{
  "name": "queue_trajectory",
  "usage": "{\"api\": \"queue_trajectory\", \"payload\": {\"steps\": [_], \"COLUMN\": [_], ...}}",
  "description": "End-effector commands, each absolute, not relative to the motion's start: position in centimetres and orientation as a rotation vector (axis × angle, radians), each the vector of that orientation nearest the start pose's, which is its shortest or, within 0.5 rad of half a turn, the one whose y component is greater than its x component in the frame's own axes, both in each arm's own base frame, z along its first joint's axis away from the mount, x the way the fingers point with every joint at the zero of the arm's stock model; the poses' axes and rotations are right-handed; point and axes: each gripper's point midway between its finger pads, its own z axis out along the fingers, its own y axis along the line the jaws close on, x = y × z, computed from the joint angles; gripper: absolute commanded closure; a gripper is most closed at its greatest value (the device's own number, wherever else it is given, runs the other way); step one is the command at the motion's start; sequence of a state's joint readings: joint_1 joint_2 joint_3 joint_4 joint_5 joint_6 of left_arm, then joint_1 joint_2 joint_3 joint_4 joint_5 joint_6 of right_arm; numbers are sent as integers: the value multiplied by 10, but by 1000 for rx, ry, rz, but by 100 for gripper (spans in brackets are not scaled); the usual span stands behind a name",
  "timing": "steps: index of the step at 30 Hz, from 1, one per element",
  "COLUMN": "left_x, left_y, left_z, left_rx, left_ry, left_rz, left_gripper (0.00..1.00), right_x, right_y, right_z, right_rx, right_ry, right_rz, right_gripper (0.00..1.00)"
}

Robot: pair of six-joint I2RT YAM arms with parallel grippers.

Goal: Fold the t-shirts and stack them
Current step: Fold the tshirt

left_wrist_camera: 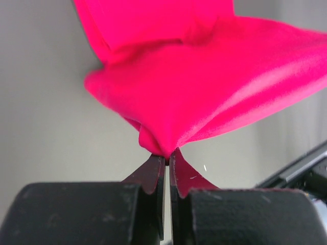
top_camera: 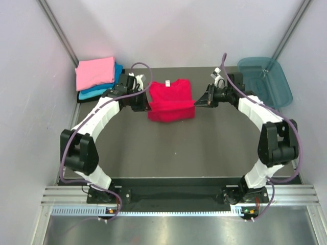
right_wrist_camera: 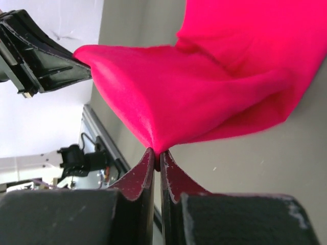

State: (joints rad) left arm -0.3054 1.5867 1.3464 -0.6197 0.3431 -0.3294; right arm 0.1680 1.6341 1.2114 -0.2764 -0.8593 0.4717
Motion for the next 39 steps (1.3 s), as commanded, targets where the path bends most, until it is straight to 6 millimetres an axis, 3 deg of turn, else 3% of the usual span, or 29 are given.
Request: {"api": "queue_trajectory", "payload": {"steps": [1, 2, 4, 5, 7, 8, 10, 11, 12, 14, 16, 17, 18, 20, 21, 22, 27, 31, 36, 37, 38, 39], "left_x": [400, 409, 427, 436, 454, 463, 483, 498, 505, 526, 540, 550, 555, 569, 574, 579, 601, 616, 630, 632, 633, 634], "left_y": [-181, -182, -178, -178, -176, -175, -172, -173, -173, -173, -172, -172, -173, -174, -174, -174, -170, -167, -167, -166, -167, -165], "left_z": [181, 173, 175, 164, 168, 159, 166, 165, 164, 160, 157, 154, 152, 147, 144, 136, 132, 124, 131, 131, 135, 137], "left_rx": [124, 118, 104, 91, 78, 71, 70, 71, 78, 86, 85, 84, 93, 94, 92, 87, 69, 49, 44, 40, 48, 40], "left_ry": [2396, 2398, 2373, 2385, 2358, 2367, 2332, 2319, 2314, 2296, 2284, 2278, 2270, 2258, 2255, 2258, 2220, 2201, 2159, 2156, 2146, 2144], "left_rz": [-665, -665, -659, -658, -666, -664, -658, -658, -653, -643, -632, -627, -626, -617, -609, -605, -549, -513, -491, -484, -475, -461], "left_gripper": [100, 100, 100, 100, 100, 100, 100, 100, 100, 100, 100, 100, 100, 100, 100, 100, 100, 100, 99, 89, 78, 54], "right_x": [399, 405, 417, 424, 440, 449, 468, 475, 488, 503, 519, 526, 535, 546, 552, 557, 585, 597, 604, 605, 607, 607], "right_y": [206, 207, 208, 209, 212, 212, 215, 217, 218, 220, 223, 223, 224, 225, 226, 227, 227, 228, 227, 227, 226, 226], "right_z": [196, 186, 190, 180, 187, 175, 184, 172, 183, 172, 179, 169, 175, 162, 167, 156, 157, 148, 143, 143, 148, 152], "right_rx": [-190, -189, -210, -205, -233, -226, -253, -245, -261, -255, -267, -259, -271, -263, -273, -258, -254, -248, -240, -245, -251, -265], "right_ry": [2237, 2254, 2231, 2247, 2214, 2232, 2193, 2210, 2172, 2167, 2128, 2136, 2107, 2110, 2087, 2100, 2044, 2034, 2028, 2024, 2006, 1992], "right_rz": [1231, 1229, 1219, 1217, 1204, 1205, 1191, 1194, 1186, 1183, 1177, 1174, 1165, 1160, 1154, 1156, 1122, 1102, 1079, 1070, 1066, 1064], "right_gripper": [100, 100, 100, 100, 100, 100, 100, 100, 100, 100, 100, 100, 100, 100, 100, 100, 100, 100, 99, 96, 78, 70]}}
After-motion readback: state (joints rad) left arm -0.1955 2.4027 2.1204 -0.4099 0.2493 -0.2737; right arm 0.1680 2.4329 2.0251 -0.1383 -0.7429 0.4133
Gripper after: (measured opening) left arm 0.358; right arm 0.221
